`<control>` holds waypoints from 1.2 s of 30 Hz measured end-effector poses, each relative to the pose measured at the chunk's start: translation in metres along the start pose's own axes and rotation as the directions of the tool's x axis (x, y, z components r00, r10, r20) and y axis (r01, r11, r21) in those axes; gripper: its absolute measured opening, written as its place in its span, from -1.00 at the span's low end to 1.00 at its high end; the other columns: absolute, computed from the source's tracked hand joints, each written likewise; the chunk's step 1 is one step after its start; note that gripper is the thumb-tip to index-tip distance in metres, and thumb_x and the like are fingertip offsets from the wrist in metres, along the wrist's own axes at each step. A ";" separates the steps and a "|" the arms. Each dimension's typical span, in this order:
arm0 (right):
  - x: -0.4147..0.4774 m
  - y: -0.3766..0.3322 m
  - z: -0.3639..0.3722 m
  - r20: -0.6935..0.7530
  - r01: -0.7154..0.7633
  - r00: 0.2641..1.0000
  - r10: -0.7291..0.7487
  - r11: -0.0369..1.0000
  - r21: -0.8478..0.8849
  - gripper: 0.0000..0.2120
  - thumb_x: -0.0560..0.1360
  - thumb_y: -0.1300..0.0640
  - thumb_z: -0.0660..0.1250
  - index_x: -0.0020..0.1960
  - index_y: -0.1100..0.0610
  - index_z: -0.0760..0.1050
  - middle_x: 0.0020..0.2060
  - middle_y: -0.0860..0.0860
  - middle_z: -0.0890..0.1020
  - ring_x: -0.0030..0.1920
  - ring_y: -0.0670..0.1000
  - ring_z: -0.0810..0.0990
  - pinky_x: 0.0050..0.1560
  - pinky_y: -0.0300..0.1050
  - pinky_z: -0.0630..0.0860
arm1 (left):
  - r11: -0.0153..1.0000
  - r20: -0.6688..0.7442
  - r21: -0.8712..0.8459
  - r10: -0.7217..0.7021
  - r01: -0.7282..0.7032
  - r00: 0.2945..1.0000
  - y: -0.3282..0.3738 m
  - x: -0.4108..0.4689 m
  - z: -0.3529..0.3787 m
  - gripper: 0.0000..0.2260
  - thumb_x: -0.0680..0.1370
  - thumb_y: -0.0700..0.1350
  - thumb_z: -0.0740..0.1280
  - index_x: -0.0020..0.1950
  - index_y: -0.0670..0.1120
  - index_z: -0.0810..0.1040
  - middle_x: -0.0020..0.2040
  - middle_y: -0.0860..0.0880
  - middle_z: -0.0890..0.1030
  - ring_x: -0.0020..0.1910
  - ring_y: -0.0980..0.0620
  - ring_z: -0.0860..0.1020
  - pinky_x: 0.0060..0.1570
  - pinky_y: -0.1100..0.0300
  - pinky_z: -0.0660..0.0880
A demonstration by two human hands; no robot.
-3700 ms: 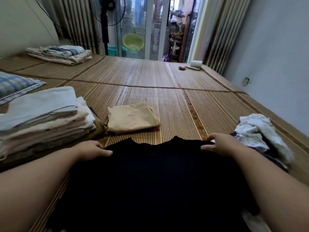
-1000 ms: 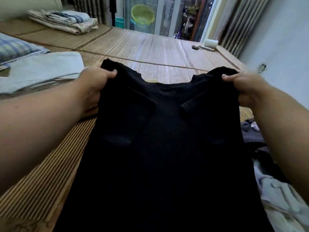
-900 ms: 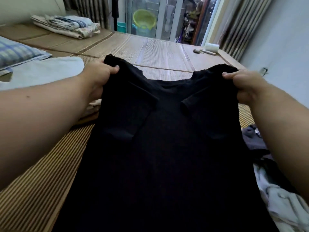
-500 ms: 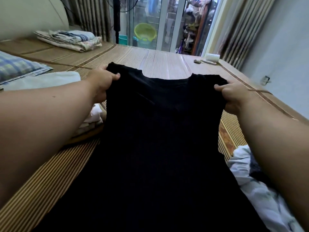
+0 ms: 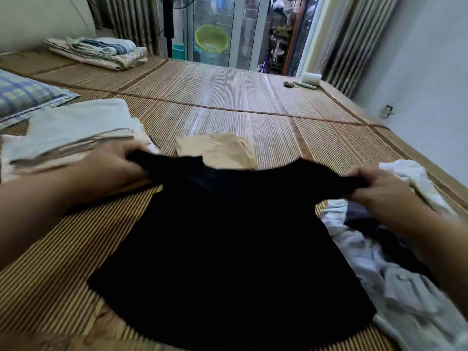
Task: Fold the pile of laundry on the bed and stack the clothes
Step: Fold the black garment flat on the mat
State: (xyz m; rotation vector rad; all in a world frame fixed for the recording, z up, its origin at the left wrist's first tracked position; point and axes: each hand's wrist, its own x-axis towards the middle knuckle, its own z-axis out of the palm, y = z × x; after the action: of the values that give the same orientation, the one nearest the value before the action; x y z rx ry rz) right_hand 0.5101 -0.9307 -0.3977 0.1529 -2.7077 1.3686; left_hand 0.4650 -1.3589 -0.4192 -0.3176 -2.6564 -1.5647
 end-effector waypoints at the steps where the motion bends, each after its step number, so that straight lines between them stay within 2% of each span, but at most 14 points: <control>1: -0.022 0.004 0.003 0.046 0.000 0.999 0.002 0.999 -0.044 -0.57 0.37 0.56 0.34 -0.35 0.02 0.54 -0.43 -0.14 0.60 -0.34 -0.17 0.54 -0.14 -0.37 0.46 | 1.000 0.059 0.006 0.008 -0.009 0.998 -0.004 -0.021 0.001 -0.89 0.27 -0.24 0.41 -0.28 -0.04 0.61 -0.31 0.17 0.65 -0.34 0.25 0.53 -0.21 0.47 0.42; 4: -0.070 0.035 0.018 0.199 0.014 0.979 0.049 0.952 -0.306 -0.48 0.27 0.64 0.24 -0.38 0.00 0.52 -0.30 -0.44 0.60 -0.14 -0.38 0.57 -0.08 -0.52 0.39 | 0.998 0.205 0.014 -0.056 0.054 0.977 -0.031 -0.072 0.009 -0.63 0.38 -0.43 0.34 -0.43 0.04 0.57 -0.16 0.12 0.72 -0.15 0.19 0.65 0.05 0.22 0.54; 6: -0.092 0.052 0.026 0.298 0.055 0.950 0.094 0.888 -0.456 -0.35 0.24 0.58 0.22 -0.37 -0.23 0.54 -0.20 -0.54 0.55 0.05 -0.43 0.51 0.00 -0.58 0.28 | 0.976 0.352 0.218 -0.098 0.020 0.931 -0.053 -0.096 0.013 -0.66 0.26 -0.34 0.26 -0.43 0.13 0.56 -0.05 0.24 0.69 0.05 0.31 0.58 0.21 0.19 0.44; 8: -0.105 0.061 0.029 0.319 0.096 0.943 0.092 0.843 -0.529 -0.26 0.27 0.53 0.24 -0.43 -0.41 0.46 0.04 -0.39 0.53 0.19 -0.33 0.44 0.07 -0.65 0.14 | 0.880 0.484 0.448 -0.090 -0.158 0.870 -0.072 -0.108 0.015 -0.52 0.35 -0.33 0.33 -0.32 0.34 0.57 0.07 0.38 0.57 0.22 0.52 0.35 0.32 0.37 0.25; 9: -0.108 0.058 0.032 0.315 0.085 0.943 0.111 0.834 -0.545 -0.32 0.30 0.50 0.24 -0.47 -0.36 0.46 0.10 -0.29 0.54 0.24 -0.27 0.40 0.07 -0.66 0.11 | 0.825 0.519 0.512 -0.076 -0.238 0.851 -0.075 -0.111 0.015 -0.43 0.41 -0.34 0.34 -0.27 0.44 0.54 0.13 0.43 0.48 0.26 0.55 0.24 0.32 0.45 0.15; 12: -0.109 0.044 0.044 0.191 -0.095 0.944 0.268 0.777 -0.622 -0.65 0.44 0.29 0.27 -0.33 -0.12 0.57 0.19 -0.13 0.61 0.32 -0.14 0.45 0.11 -0.40 0.30 | 0.760 0.514 0.579 -0.059 -0.295 0.856 -0.080 -0.113 0.014 -0.39 0.47 -0.32 0.31 -0.26 0.51 0.51 0.16 0.48 0.35 0.30 0.52 0.14 0.33 0.44 0.09; 14: -0.107 0.033 0.058 0.003 -0.222 0.957 0.289 0.742 -0.633 -0.87 0.47 0.02 0.29 -0.15 -0.01 0.62 0.01 -0.05 0.67 0.18 0.02 0.57 0.04 -0.18 0.44 | 0.770 0.486 0.585 -0.080 -0.256 0.870 -0.078 -0.110 0.012 -0.49 0.47 -0.32 0.30 -0.32 0.35 0.58 0.14 0.46 0.40 0.31 0.44 0.20 0.38 0.36 0.15; 16: -0.111 0.026 0.080 -0.126 -0.314 0.944 0.306 0.710 -0.630 -0.63 0.41 -0.30 0.27 0.06 -0.09 0.53 0.03 -0.04 0.58 0.20 0.06 0.53 0.17 -0.01 0.44 | 0.736 0.436 0.641 -0.119 -0.216 0.892 -0.069 -0.104 0.014 -0.63 0.46 -0.29 0.28 -0.35 0.18 0.59 0.07 0.39 0.50 0.28 0.36 0.33 0.36 0.28 0.27; 19: -0.122 0.025 0.110 -0.203 -0.405 0.900 0.386 0.569 -0.716 -0.20 0.33 -0.55 0.09 0.48 -0.23 0.11 0.49 0.02 0.17 0.52 0.11 0.02 0.41 0.29 0.03 | 0.589 0.373 0.748 0.006 -0.304 0.928 -0.048 -0.095 0.029 -0.80 0.47 -0.05 0.22 -0.08 0.14 0.63 0.02 0.29 0.51 0.20 0.21 0.45 0.22 0.22 0.38; 21: -0.125 0.031 0.111 -0.334 -0.505 0.863 0.379 0.614 -0.607 -0.23 0.39 -0.52 -0.01 0.52 -0.23 0.03 0.56 -0.03 0.00 0.54 0.10 -0.16 0.40 0.35 -0.09 | 0.550 0.387 0.749 0.089 -0.369 0.918 -0.040 -0.091 0.046 -0.65 0.49 0.17 0.17 0.23 0.22 0.52 0.31 0.26 0.42 0.38 0.14 0.34 0.36 0.18 0.28; 24: -0.118 0.059 0.087 -0.486 -0.650 0.748 0.452 0.647 -0.400 -0.39 0.51 -0.41 -0.11 0.51 -0.27 0.10 0.56 -0.07 0.07 0.54 0.12 -0.11 0.41 0.38 -0.13 | 0.546 0.448 0.759 -0.045 -0.353 0.893 -0.030 -0.084 0.067 -0.41 0.51 0.36 0.16 0.51 0.29 0.13 0.51 0.26 -0.02 0.56 0.11 -0.09 0.50 -0.04 -0.04; 26: -0.110 0.079 0.069 -0.481 -0.677 0.725 0.494 0.640 -0.364 -0.45 0.52 -0.35 -0.14 0.49 -0.29 0.11 0.51 -0.04 0.18 0.50 0.18 0.02 0.42 0.34 -0.10 | 0.544 0.489 0.757 -0.104 -0.362 0.866 -0.027 -0.076 0.076 -0.28 0.40 0.50 0.05 0.52 0.33 0.00 0.55 0.23 -0.16 0.53 0.13 -0.26 0.49 -0.11 -0.16; 28: -0.099 0.092 0.056 -0.414 -0.634 0.771 0.484 0.642 -0.430 -0.52 0.58 -0.27 -0.11 0.49 -0.32 0.08 0.49 0.00 0.24 0.45 0.22 0.11 0.43 0.30 -0.03 | 0.537 0.530 0.743 -0.111 -0.398 0.840 -0.028 -0.069 0.083 -0.17 0.22 0.57 -0.14 0.49 0.39 -0.08 0.56 0.19 -0.23 0.49 0.14 -0.35 0.47 -0.13 -0.21; 36: 0.003 0.124 0.029 -0.158 -0.496 0.852 0.500 0.670 -0.552 -0.32 0.44 -0.46 -0.07 0.52 -0.29 0.00 0.56 -0.06 0.08 0.50 0.25 0.02 0.47 0.27 -0.06 | 0.593 0.528 0.730 -0.173 -0.340 0.832 -0.035 -0.057 0.120 -0.35 0.14 0.60 -0.26 0.25 0.63 -0.20 0.46 0.20 -0.43 0.48 0.06 -0.41 0.46 -0.17 -0.21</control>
State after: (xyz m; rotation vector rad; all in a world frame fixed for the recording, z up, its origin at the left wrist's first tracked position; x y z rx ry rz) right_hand 0.4889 -0.8814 -0.5129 -0.6898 -3.1523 0.5147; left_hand 0.5217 -1.2794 -0.5159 -0.9230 -3.3297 -0.0427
